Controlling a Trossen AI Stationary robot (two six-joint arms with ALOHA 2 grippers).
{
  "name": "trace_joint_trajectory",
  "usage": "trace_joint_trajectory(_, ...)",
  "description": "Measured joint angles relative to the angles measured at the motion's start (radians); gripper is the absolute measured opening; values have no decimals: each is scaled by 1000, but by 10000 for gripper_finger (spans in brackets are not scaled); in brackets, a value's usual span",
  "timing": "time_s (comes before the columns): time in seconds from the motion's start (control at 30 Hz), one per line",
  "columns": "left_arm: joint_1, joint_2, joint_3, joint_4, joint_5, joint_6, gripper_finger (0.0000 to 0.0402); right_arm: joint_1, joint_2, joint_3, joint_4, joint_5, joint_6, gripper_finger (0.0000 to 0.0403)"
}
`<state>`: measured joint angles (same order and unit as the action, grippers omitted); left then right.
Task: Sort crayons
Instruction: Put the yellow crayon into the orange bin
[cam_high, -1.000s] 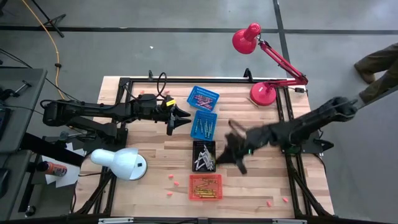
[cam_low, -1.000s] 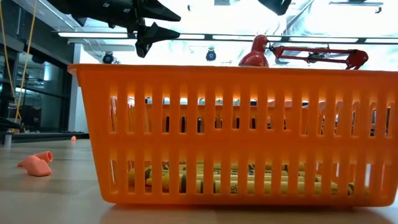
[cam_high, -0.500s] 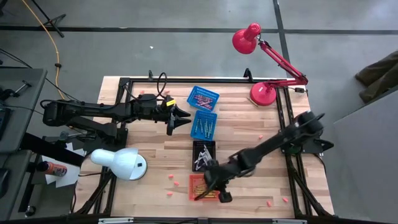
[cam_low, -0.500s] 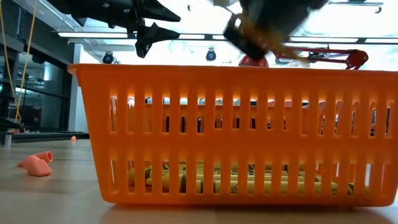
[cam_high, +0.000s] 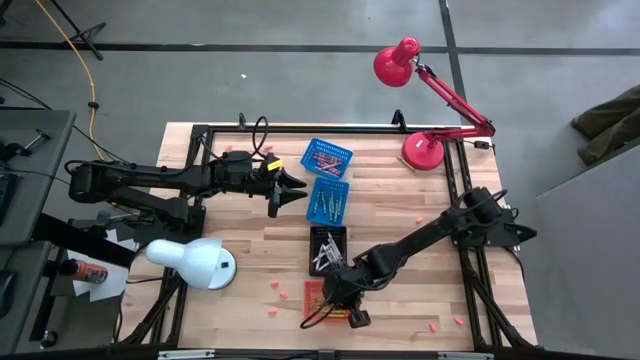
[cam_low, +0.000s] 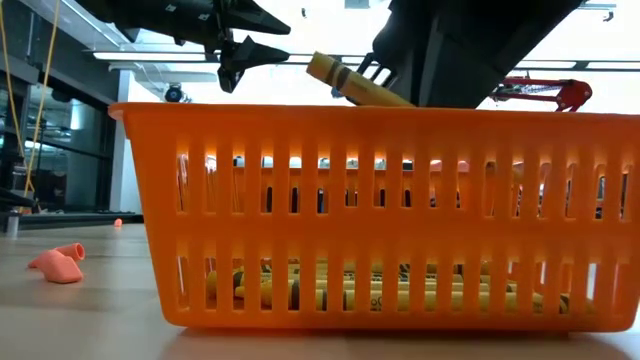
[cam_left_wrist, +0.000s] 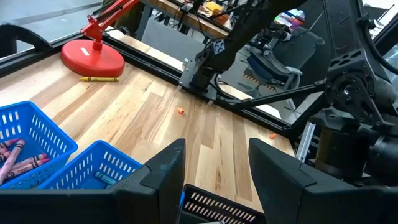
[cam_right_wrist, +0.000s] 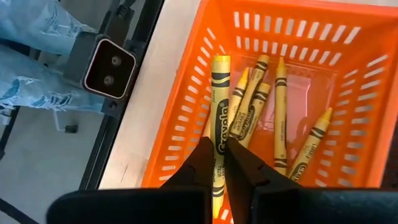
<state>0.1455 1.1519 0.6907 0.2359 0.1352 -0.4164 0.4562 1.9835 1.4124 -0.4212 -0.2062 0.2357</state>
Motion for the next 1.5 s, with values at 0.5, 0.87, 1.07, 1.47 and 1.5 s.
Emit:
trace_joint_trajectory(0.5,0,0,0,0,0,0,164,-27,-14,1,-30,-31,-60,192)
trace_joint_trajectory(0.87,0,0,0,-2,0,0,164,-113,-323,-173,-433,113,-72,176)
trace_joint_trajectory(1.07,0,0,0,-3,0,0,164,-158,-647,-550,-164,144,276,153)
trace_joint_trajectory(1.47,-1,0,0,-3,0,0,164,-276,-904,-973,929,383,375,147)
trace_joint_trajectory(1.5,-2,0,0,-2,0,-1,164,-296,-904,-973,986,380,341,147)
